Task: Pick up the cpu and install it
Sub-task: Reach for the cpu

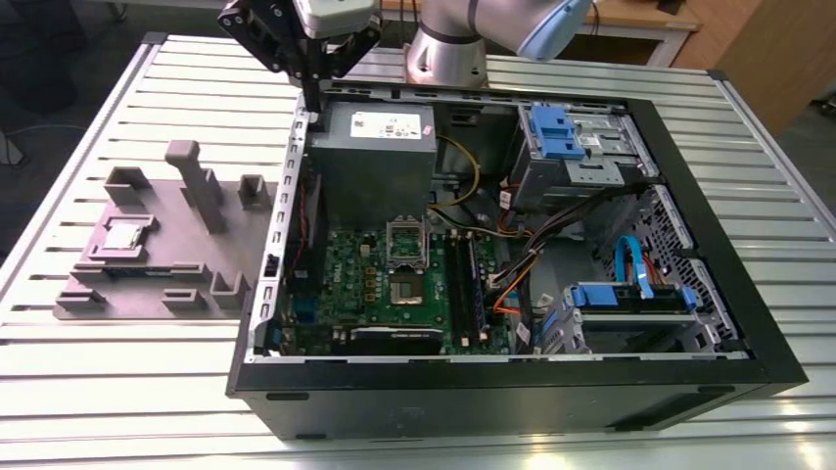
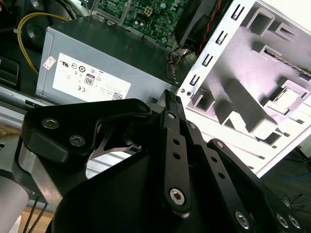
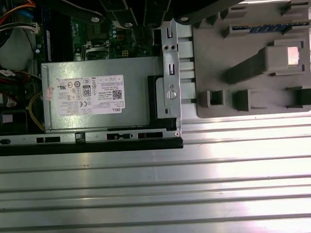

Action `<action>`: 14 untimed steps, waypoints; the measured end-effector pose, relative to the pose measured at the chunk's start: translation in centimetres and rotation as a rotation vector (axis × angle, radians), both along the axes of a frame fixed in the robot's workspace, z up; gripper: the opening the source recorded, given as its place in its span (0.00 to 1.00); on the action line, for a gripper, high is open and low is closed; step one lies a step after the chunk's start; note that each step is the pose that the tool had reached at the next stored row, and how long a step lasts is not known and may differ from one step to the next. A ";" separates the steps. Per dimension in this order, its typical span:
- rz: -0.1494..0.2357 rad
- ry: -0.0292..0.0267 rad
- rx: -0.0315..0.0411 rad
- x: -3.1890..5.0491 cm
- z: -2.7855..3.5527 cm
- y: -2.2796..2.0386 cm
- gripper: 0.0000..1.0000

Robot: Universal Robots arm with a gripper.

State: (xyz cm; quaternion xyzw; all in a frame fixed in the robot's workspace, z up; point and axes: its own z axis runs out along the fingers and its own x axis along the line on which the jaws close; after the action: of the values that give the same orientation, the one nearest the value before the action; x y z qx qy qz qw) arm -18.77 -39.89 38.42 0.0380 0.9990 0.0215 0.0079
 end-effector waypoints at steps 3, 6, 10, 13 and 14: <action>0.000 0.0000 0.0000 -0.07 0.00 0.00 0.11; 0.000 0.0000 0.0000 -0.13 0.00 0.00 0.11; 0.000 0.0000 0.0000 -0.23 0.00 0.00 0.11; 0.000 0.0000 0.0000 -0.28 0.00 0.00 0.11; 0.000 0.0000 0.0000 -0.30 0.00 0.00 0.11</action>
State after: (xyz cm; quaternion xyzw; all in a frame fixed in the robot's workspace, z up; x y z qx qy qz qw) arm -19.07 -39.89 38.42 0.0380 0.9990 0.0215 0.0079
